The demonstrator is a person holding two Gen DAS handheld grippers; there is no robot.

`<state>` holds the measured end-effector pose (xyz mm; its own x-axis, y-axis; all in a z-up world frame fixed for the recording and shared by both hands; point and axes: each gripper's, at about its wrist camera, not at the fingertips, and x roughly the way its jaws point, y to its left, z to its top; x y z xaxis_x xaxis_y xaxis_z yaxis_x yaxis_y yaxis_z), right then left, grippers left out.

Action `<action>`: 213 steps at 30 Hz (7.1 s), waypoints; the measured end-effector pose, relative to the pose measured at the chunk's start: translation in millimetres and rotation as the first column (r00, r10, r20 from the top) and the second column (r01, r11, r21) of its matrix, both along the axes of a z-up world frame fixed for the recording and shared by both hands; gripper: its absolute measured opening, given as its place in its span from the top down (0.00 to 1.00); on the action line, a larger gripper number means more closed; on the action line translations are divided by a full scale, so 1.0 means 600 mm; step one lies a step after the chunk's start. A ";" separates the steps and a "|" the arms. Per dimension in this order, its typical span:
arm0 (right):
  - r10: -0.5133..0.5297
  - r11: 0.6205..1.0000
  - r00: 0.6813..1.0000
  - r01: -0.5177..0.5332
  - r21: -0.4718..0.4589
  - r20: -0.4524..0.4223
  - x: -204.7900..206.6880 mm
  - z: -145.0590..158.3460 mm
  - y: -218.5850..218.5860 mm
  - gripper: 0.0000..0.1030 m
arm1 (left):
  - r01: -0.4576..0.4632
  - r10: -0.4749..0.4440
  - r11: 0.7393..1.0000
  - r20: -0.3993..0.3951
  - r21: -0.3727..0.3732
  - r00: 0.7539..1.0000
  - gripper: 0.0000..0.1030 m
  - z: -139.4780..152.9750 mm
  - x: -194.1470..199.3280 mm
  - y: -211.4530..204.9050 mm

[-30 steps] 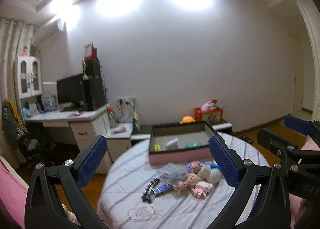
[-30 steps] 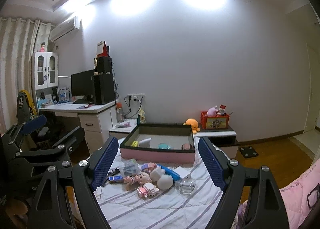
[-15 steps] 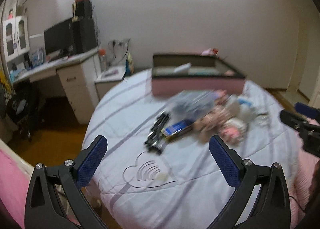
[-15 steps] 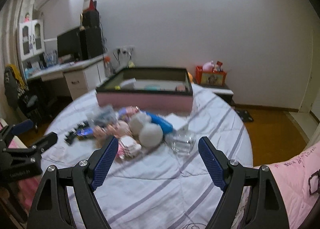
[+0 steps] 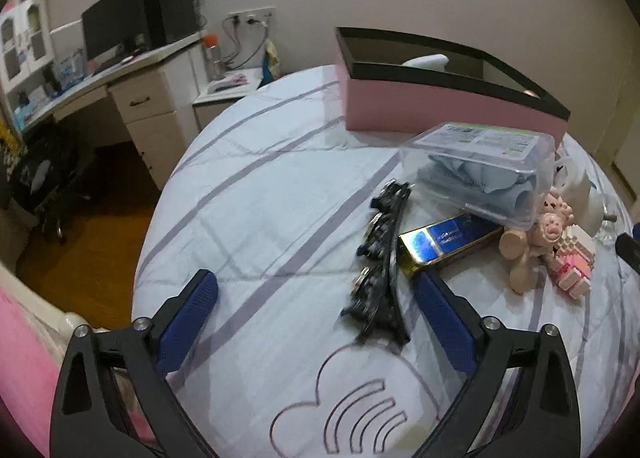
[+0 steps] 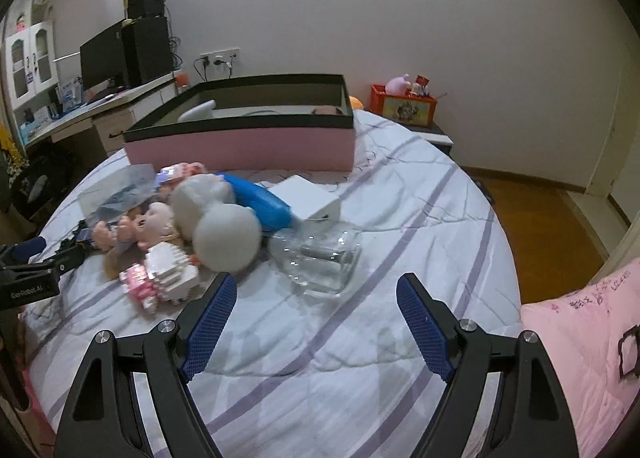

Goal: Organize rigid objects
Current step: 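Grasp the black comb with the left tool while the right tool grasps the glass jar, then lift the comb and glass jar and carry them toward the pink box, then open the left tool over the box while the right tool releases the jar inside, then withdraw both tools from the box back toward the remaining items, then grasp the clear plastic box with the left tool while the right tool grasps the white rabbit figure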

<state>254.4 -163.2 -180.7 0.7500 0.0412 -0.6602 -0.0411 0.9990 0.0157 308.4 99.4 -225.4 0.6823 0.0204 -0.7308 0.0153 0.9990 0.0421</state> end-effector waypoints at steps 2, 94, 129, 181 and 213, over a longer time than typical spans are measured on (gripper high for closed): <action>-0.008 1.000 1.000 0.008 0.002 -0.005 0.005 -0.004 -0.006 0.19 | 0.043 -0.042 0.999 -0.033 0.025 0.999 0.04 -0.001 0.013 -0.012; 0.117 0.990 0.892 -0.141 0.022 0.436 -0.065 0.239 0.086 0.46 | 0.093 -0.088 0.996 0.505 0.017 0.859 0.81 0.298 -0.138 -0.175; 0.116 0.990 0.991 -0.121 -0.074 -0.069 0.381 0.050 0.103 0.46 | 0.104 -0.102 0.988 -0.027 0.111 0.994 0.75 0.102 0.354 -0.193; 0.067 0.997 0.909 -0.080 0.015 0.411 -0.195 0.212 0.055 0.19 | 0.034 -0.048 0.999 0.528 0.036 0.848 0.00 0.275 -0.243 -0.141; 0.120 0.978 0.991 -0.107 0.177 -0.066 0.071 -0.013 0.060 0.32 | 0.013 -0.001 0.998 0.165 -0.069 0.986 0.00 0.076 -0.036 -0.081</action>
